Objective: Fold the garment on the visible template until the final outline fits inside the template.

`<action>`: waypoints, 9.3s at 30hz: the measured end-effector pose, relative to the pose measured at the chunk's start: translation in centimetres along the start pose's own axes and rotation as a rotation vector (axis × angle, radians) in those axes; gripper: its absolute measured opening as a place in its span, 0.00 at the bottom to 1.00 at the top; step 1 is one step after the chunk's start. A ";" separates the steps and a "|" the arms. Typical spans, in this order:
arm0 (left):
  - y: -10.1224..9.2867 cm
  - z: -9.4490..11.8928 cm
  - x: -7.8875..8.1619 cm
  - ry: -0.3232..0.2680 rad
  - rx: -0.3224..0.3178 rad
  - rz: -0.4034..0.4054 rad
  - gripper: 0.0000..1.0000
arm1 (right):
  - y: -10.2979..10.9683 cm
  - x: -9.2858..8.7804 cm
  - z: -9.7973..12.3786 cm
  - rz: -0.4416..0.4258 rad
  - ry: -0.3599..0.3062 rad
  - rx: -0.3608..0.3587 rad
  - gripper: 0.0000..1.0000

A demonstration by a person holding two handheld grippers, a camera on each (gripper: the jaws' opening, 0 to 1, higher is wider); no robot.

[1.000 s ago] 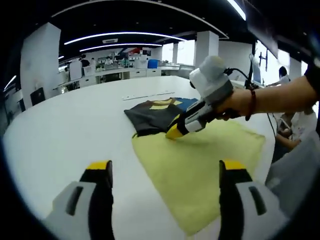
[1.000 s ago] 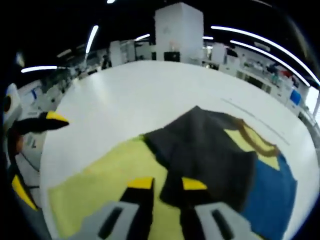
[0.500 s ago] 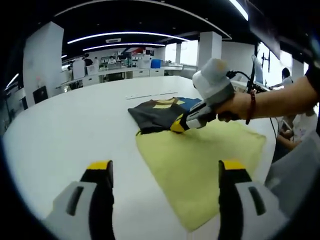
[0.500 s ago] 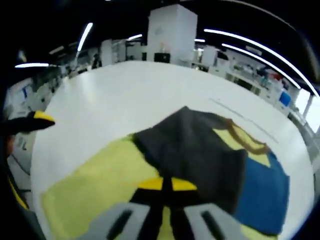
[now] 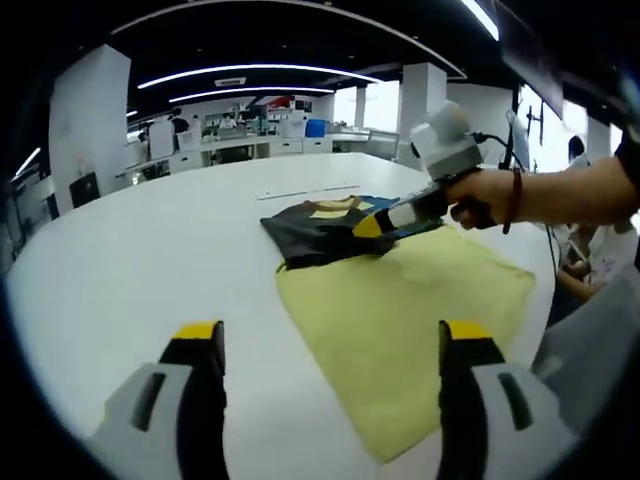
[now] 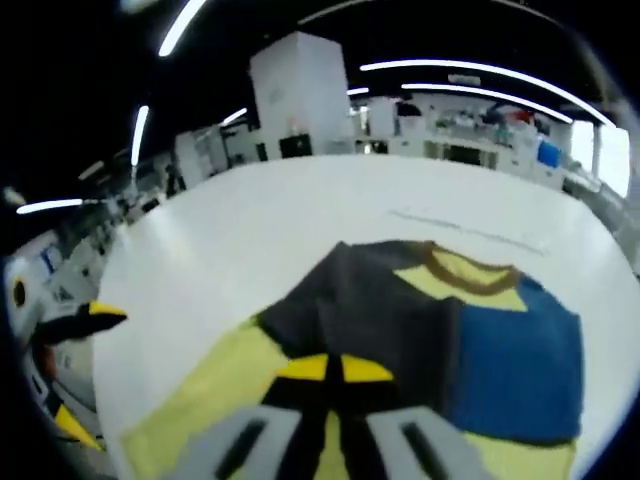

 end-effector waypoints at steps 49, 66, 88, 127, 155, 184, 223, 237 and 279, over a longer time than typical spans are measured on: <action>-1.6 0.2 0.5 -0.001 -0.035 -0.009 0.87 | -13.2 -4.4 10.2 -0.472 -0.118 -0.327 0.00; -1.8 0.4 0.8 0.020 -0.128 -0.061 0.99 | -10.2 -5.4 12.7 -0.235 0.010 -0.097 0.78; -3.1 2.0 -0.9 0.157 -0.333 -0.191 0.86 | -6.0 -9.4 20.2 -0.020 0.172 0.188 0.87; -3.5 1.5 -5.6 0.355 -0.453 -0.414 0.32 | -6.5 -16.6 22.9 0.452 0.503 0.183 0.33; -2.7 2.2 -5.6 0.385 -0.362 -0.340 0.00 | -6.3 -15.7 23.3 0.423 0.476 0.163 0.00; -5.8 9.5 -4.5 0.412 -0.364 -0.332 0.00 | -1.4 -16.4 28.7 0.402 0.483 0.220 0.00; -5.6 10.7 0.5 0.384 -0.328 -0.432 0.00 | -1.6 -11.6 30.4 0.510 0.424 0.157 0.00; -3.7 8.4 3.9 0.333 -0.304 -0.475 0.00 | -2.4 -7.6 28.9 0.550 0.397 0.070 0.00; 4.1 -4.2 12.7 0.188 -0.156 -0.515 0.00 | -9.7 3.5 18.0 0.794 0.376 -0.199 0.00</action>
Point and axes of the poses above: the point that each gripper's makers call its tool centre point, and the gripper's own axes: z roughly backward along the fingers, y roughly to its left, x roughly out of its top, the point moved 7 cm from there along z, roughly backward along the fingers, and after that the axes turned 2 degrees about -y, right-handed, at the moved point
